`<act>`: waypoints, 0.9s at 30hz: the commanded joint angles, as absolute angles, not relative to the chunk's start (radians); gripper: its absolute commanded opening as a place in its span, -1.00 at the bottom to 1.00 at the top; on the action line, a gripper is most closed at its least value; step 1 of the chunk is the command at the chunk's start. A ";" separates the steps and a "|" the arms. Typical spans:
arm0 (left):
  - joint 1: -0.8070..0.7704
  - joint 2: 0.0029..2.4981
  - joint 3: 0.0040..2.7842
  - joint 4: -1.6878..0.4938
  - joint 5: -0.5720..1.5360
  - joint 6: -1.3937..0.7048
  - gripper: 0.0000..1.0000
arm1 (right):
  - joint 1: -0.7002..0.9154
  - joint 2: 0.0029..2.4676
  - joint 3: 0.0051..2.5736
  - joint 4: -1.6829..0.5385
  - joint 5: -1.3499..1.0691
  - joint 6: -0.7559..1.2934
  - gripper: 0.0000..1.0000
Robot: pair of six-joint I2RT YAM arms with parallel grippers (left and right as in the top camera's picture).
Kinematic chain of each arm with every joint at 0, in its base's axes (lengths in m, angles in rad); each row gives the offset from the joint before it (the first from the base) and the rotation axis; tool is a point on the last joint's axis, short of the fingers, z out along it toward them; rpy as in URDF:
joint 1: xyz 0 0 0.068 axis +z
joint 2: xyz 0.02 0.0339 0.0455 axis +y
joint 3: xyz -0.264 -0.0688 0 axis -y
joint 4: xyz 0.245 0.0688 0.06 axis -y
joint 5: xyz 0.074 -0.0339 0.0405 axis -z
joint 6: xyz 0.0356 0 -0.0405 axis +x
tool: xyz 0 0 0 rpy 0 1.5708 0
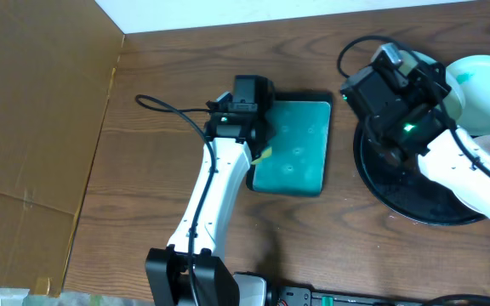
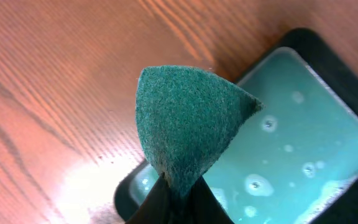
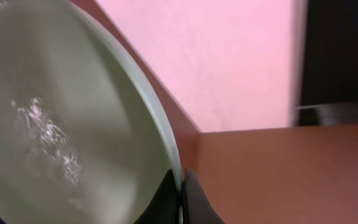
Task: Clean dirty plates on tray and stack at the side
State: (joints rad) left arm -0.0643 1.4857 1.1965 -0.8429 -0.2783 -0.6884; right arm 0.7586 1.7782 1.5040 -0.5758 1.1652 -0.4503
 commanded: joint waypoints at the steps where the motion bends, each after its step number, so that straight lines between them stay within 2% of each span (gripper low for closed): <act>1: -0.034 1.483 1.190 -0.860 -0.268 -0.647 -0.86 | 0.777 1.754 1.511 -0.548 1.271 -0.562 -0.98; 3: -0.027 1.483 1.190 -0.862 -0.243 -0.634 -0.86 | 0.775 1.754 1.511 -0.582 1.187 -0.445 -0.98; 6: -0.027 1.483 1.190 -0.846 -0.152 -0.588 -0.86 | 0.740 1.754 1.511 -0.694 0.862 -0.280 -0.98; 9: -0.029 1.483 1.190 -0.805 0.020 -0.509 -0.85 | 0.633 1.754 1.509 -0.780 0.434 -0.065 -0.97; 12: -0.043 1.483 1.190 -0.770 0.140 -0.456 -0.86 | 0.507 1.754 1.506 -0.835 0.230 0.030 -0.97; 16: -0.092 1.483 1.190 -0.745 0.158 -0.453 -0.85 | 0.378 1.754 1.456 -0.838 0.070 0.085 -0.97; 19: -0.164 1.483 1.190 -0.695 0.203 -0.456 -0.86 | 0.299 1.754 1.345 -0.755 -0.049 0.088 -0.97; 27: -0.314 1.515 1.190 -0.570 0.168 -0.606 -0.86 | 0.257 1.754 1.124 -0.527 -0.141 0.168 -0.97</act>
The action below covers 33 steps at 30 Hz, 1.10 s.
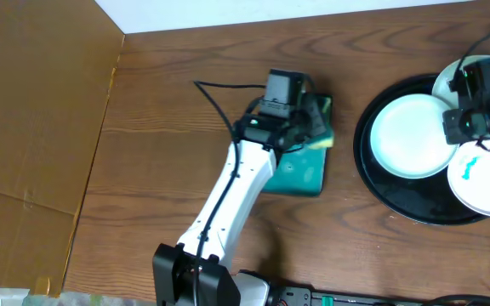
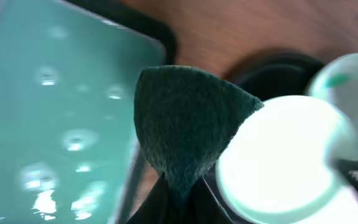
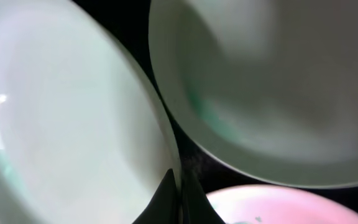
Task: Clean dirty plates on tray and stack at the side
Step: 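Bring the wet sponge back onto the plate with the left gripper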
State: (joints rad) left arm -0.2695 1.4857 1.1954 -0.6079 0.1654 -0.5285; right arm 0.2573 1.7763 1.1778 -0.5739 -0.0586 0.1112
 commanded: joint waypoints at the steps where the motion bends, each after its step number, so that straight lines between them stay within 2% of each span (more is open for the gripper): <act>1: -0.326 1.525 1.190 -0.558 0.168 -0.611 -0.86 | 0.258 1.754 1.105 -0.506 -0.140 0.168 -0.97; 8: -0.414 1.637 1.190 -0.472 0.168 -0.635 -0.86 | 0.258 1.754 1.018 -0.395 -0.139 0.187 -0.97; 25: -0.586 1.901 1.190 -0.256 0.159 -0.694 -0.86 | 0.262 1.833 0.999 -0.369 -0.160 0.190 -0.97; 33: -0.586 1.958 1.190 -0.291 -0.132 -0.656 -0.86 | 0.262 1.837 0.999 -0.371 -0.173 0.190 -0.97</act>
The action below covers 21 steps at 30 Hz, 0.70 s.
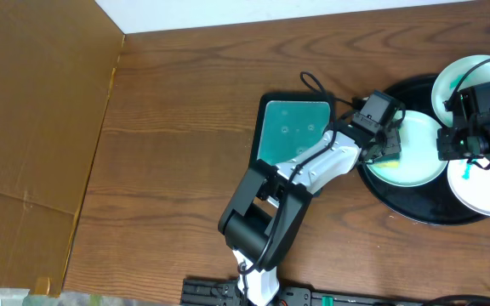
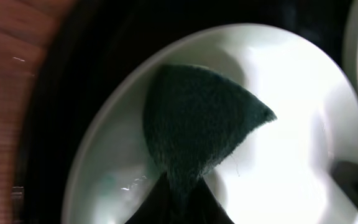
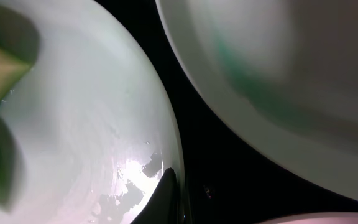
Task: Clean dirty plates on tray and stack at the side
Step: 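Bring the wet sponge back onto the plate with the left gripper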
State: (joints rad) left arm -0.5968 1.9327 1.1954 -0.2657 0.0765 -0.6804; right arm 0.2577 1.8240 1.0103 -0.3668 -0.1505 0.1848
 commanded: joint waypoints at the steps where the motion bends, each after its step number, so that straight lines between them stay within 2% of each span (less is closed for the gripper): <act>1: -0.586 1.958 1.190 -0.290 -0.176 -0.638 -0.85 | 0.262 1.837 0.999 -0.371 -0.173 0.190 -0.97; 5: -0.586 1.958 1.190 -0.271 -0.343 -0.582 -0.86 | 0.262 1.837 0.999 -0.371 -0.173 0.186 -0.97; 9: -0.586 1.950 1.190 -0.208 -0.345 -0.500 -0.86 | 0.262 1.837 0.999 -0.370 -0.173 0.186 -0.97; 12: -0.588 1.925 1.190 -0.171 -0.258 -0.498 -0.86 | 0.262 1.837 0.999 -0.370 -0.173 0.186 -0.97; 17: -0.588 1.890 1.190 -0.044 0.049 -0.498 -0.86 | 0.262 1.837 0.999 -0.370 -0.173 0.186 -0.97; 21: -0.589 1.896 1.190 0.000 0.121 -0.497 -0.86 | 0.262 1.837 0.999 -0.370 -0.173 0.186 -0.97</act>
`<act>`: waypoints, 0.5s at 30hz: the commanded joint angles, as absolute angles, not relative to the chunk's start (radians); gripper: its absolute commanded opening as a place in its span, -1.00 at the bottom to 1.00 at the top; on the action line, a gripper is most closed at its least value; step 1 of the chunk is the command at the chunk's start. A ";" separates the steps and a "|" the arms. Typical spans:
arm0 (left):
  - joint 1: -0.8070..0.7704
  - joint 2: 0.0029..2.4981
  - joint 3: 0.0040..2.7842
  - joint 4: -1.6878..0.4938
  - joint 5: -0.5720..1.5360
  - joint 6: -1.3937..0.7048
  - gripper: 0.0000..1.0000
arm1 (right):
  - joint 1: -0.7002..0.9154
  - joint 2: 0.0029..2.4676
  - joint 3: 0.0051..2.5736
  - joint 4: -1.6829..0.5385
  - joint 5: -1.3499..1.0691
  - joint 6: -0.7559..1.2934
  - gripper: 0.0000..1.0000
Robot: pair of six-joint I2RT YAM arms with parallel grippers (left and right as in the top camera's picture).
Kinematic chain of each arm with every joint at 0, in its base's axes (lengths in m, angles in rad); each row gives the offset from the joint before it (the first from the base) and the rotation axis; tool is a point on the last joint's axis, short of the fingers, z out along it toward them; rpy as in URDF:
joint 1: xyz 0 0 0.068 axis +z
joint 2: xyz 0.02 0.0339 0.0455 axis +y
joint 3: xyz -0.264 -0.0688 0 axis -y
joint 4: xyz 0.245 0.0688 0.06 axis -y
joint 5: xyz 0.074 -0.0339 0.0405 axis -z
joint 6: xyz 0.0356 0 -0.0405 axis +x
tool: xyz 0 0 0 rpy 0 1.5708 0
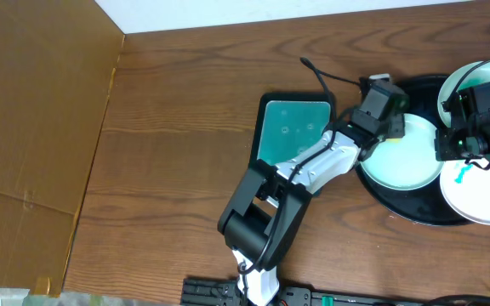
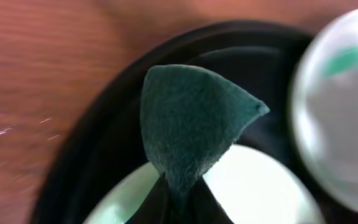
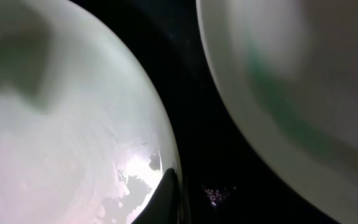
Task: Clean dirty plates on tray and stack at the side
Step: 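Bring the wet sponge back onto the plate with the left gripper, then scrub the plate with the sponge while the right gripper holds it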
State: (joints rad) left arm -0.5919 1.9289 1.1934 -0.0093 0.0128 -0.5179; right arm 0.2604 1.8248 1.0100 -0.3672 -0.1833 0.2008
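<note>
A white plate (image 1: 396,157) lies in the round black tray (image 1: 415,206). My right gripper (image 1: 442,143) is shut on its right rim; in the right wrist view the fingers (image 3: 171,186) pinch the wet plate (image 3: 61,130) at its edge. My left gripper (image 1: 381,109) hangs at the plate's far edge, shut on a green sponge (image 2: 191,121) held above the plate (image 2: 260,193) and the tray (image 2: 98,155). A second plate (image 1: 451,81) with a green smear overlaps the tray at the back right, and a third plate (image 1: 483,194) with a green mark sits at the front right.
A rectangular dish of teal water (image 1: 292,140) lies on the brown table left of the black tray, under my left arm. A cardboard sheet (image 1: 32,110) covers the table's left side. A white wall edge runs along the back.
My left gripper has gone from pressing the sponge onto the plate to holding it above the plate's far edge. The right gripper still pinches the plate's rim.
First my left gripper held the sponge by the teal dish while the right held a tilted plate over the black tray. Then the plate lay in the tray and the sponge was at the dish's right edge. Then the sponge sat on the plate, and now hangs off it.
</note>
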 commanded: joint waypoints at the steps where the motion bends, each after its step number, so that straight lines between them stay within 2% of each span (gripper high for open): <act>1: -0.588 1.901 1.190 -0.002 0.119 -0.485 -0.86 | 0.262 1.837 0.999 -0.370 -0.173 0.186 -0.97; 8: -0.558 1.957 1.185 -0.034 0.109 -0.374 -0.85 | 0.262 1.837 0.999 -0.369 -0.173 0.185 -0.97; 15: -0.536 1.967 1.182 -0.199 -0.117 -0.321 -0.86 | 0.262 1.837 0.999 -0.362 -0.173 0.186 -0.97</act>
